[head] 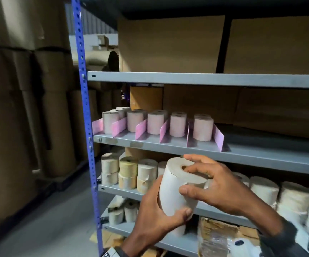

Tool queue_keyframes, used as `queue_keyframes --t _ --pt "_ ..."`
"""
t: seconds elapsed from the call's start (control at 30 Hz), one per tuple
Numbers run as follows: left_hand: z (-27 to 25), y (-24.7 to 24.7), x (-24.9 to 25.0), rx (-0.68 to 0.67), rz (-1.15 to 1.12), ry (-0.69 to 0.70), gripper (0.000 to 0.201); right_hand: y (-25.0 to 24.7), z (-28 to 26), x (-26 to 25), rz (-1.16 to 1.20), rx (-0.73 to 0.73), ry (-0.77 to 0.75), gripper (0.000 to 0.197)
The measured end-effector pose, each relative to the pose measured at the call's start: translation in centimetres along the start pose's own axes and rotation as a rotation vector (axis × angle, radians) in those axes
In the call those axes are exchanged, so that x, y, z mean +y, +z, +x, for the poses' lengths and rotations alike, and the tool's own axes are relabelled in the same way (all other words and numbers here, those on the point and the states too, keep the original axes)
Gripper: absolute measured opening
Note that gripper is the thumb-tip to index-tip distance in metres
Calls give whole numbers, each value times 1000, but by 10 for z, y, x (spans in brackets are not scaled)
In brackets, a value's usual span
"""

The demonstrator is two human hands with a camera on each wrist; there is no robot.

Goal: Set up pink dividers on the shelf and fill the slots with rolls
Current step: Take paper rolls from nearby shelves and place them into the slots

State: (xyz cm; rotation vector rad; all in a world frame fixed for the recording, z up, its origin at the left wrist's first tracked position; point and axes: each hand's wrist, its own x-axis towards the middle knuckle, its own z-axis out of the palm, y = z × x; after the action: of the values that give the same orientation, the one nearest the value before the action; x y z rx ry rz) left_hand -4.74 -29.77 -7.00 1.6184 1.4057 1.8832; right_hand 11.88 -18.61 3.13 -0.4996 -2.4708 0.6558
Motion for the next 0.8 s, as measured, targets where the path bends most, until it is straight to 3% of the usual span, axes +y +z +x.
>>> queue_keyframes --t 0.17,0.33,0.47,0.63,0.7,0.8 --pt "3 -66 -19 74 5 -38 85 50 50 -31 33 14 -61 68" --pt "10 -130 -37 73 -57 -8 86 96 104 -65 54 23 -107 57" --pt "8 -167 -57 242 227 10 85 124 149 -82 -24 33 -101 58" --pt "16 -188 -75 399 729 255 65 147 199 -89 -96 102 -68 60" --pt "18 -188 -87 394 895 361 51 151 219 -89 -138 121 -55 64" --pt "30 -192 -97 217 1031 256 76 152 248 -86 -244 131 -34 66"
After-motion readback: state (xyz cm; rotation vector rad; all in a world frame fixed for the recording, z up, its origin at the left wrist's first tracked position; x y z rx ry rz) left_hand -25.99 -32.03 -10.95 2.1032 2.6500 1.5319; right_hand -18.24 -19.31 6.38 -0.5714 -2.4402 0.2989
